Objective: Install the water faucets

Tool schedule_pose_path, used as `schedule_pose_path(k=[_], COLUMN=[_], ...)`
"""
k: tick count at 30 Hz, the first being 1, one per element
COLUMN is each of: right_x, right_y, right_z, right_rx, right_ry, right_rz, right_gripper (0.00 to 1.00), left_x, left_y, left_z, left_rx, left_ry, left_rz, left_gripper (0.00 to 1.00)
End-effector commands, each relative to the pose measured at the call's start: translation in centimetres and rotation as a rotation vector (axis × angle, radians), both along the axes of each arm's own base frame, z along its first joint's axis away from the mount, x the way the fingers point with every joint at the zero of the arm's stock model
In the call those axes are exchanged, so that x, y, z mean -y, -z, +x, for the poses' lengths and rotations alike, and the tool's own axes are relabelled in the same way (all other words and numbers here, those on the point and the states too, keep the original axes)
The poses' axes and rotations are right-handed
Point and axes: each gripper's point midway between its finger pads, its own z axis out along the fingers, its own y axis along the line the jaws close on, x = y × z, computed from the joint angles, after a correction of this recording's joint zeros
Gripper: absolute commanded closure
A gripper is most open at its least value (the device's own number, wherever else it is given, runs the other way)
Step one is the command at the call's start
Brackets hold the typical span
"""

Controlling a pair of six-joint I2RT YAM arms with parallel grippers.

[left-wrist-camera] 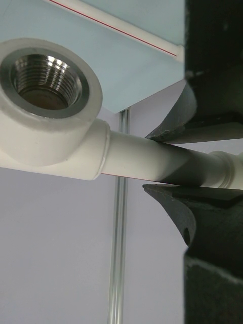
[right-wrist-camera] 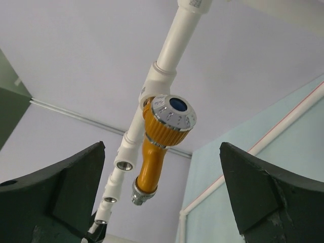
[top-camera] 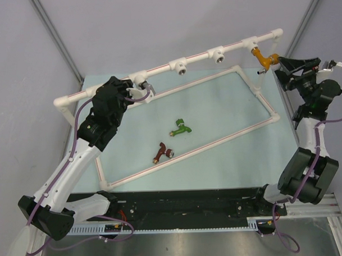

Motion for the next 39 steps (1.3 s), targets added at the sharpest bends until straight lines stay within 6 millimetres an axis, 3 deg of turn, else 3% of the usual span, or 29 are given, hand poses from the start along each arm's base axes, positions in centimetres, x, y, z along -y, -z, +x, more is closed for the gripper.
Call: schedule_pose_path(k=[1, 6, 10, 11, 18, 30, 39], right_x=[0.9, 1.9, 1.8, 1.6, -1.4, -3.2, -3.6], right_y=[-0.4, -1.2, -3.9, -5.5, -8.7, -5.7, -2.7], right_z=[-1.9, -2.9, -3.8, -3.9, -2.6, 1.9, 2.4], right_rx=[0.006, 0.04, 0.098, 0.13, 0.2, 0.113, 0.021], right_ry=[0.086, 0.205, 0.295, 0.308, 0.25, 0.115, 0.023], right_rz=[-0.187, -0.419, -0.57, -0.613, -0.73, -0.747, -0.688], right_gripper=[0.0, 0.02, 0.04, 0.04, 0.05, 0.05, 0.05], left_x=[0.1, 0.1, 0.2, 0.2, 0.2, 0.2, 0.3], left_y=[-1.6, -1.6, -1.5, -1.5, -1.3, -1.3, -1.2], left_z=[-1.0, -1.1, -1.0, -1.0, -0.9, -0.9, -0.8], left_rx=[0.034, 0.034, 0.028, 0.028, 0.023, 0.021, 0.018], left_ry=[0.015, 0.016, 0.017, 0.016, 0.014, 0.014, 0.015], left_rz=[-0.113, -0.115, -0.113, -0.115, -0.112, -0.109, -0.11], left_gripper=[1.0, 1.0, 1.0, 1.0, 1.0, 1.0, 1.0])
